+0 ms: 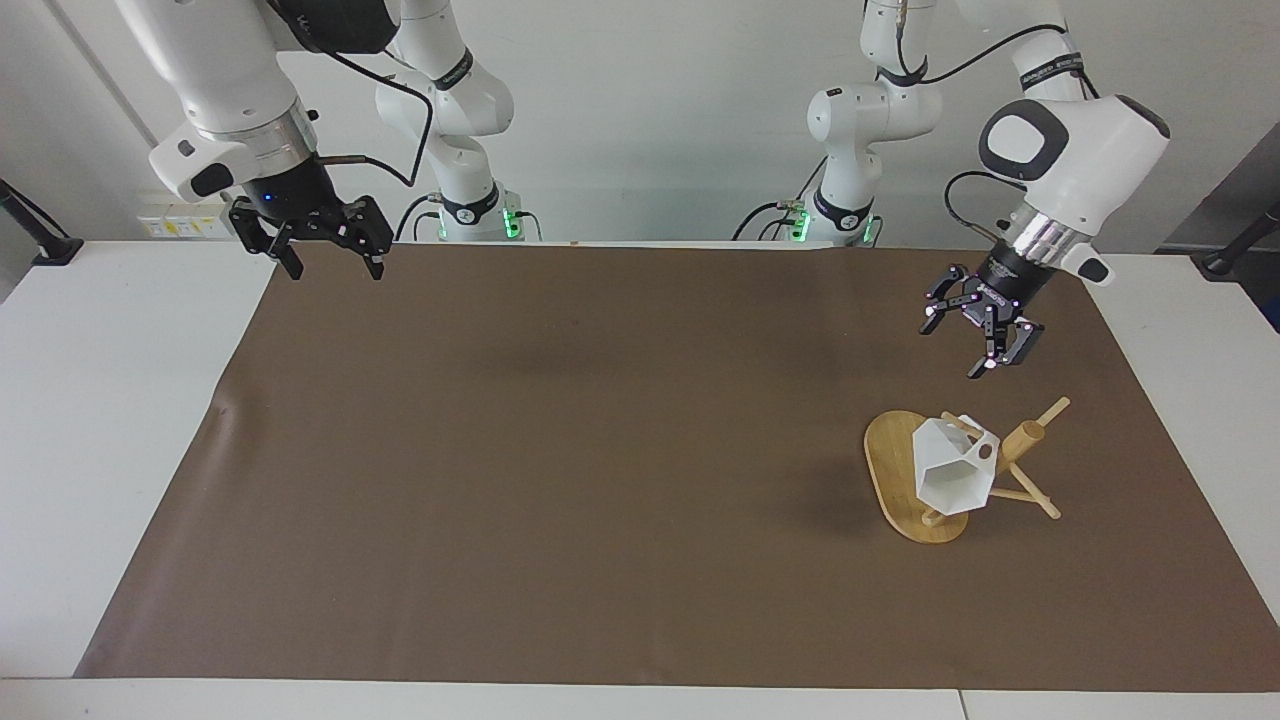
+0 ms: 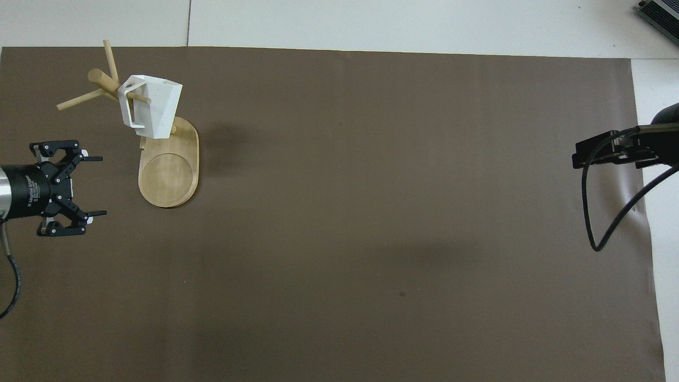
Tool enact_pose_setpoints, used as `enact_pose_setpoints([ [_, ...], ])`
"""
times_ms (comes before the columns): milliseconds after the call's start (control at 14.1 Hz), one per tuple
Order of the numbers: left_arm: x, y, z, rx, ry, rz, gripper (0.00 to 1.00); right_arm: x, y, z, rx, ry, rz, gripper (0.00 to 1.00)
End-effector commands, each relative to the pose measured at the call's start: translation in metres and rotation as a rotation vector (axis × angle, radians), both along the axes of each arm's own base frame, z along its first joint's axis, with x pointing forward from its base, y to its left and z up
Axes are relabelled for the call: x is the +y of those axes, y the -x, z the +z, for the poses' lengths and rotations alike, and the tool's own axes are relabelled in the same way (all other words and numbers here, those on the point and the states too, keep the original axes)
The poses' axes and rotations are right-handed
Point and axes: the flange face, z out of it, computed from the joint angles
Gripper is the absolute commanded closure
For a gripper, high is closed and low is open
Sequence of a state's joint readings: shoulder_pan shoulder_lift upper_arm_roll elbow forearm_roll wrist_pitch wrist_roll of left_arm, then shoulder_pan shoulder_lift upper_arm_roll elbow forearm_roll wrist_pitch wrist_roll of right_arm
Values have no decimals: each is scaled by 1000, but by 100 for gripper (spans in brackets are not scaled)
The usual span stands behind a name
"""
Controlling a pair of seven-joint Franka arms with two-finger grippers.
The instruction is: Hang cup on rack
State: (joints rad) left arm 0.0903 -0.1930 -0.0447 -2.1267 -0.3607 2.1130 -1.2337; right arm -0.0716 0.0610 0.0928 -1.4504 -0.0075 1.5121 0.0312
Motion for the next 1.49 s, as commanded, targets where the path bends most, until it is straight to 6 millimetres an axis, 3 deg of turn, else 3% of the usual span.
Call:
enact_pose_setpoints([
  [0, 10, -2, 21, -33, -53, -147, 0, 0, 6, 1, 15, -15, -13, 0],
  [426, 2, -16, 53, -49, -139, -270, 0, 0, 6, 1, 15, -15, -13, 0],
  [853, 4, -17, 74, -87, -279, -590, 0, 0, 6, 1, 15, -15, -13, 0],
  [995, -10, -23, 83, -59, -324, -668, 0, 0, 6, 1, 15, -15, -13, 0],
  [1208, -3, -26, 99, -47, -371, -930, 0, 0, 6, 1, 15, -15, -13, 0],
  [1421, -6, -21, 103, -27, -393, -1130, 0, 0, 7, 2, 13, -15, -13, 0],
])
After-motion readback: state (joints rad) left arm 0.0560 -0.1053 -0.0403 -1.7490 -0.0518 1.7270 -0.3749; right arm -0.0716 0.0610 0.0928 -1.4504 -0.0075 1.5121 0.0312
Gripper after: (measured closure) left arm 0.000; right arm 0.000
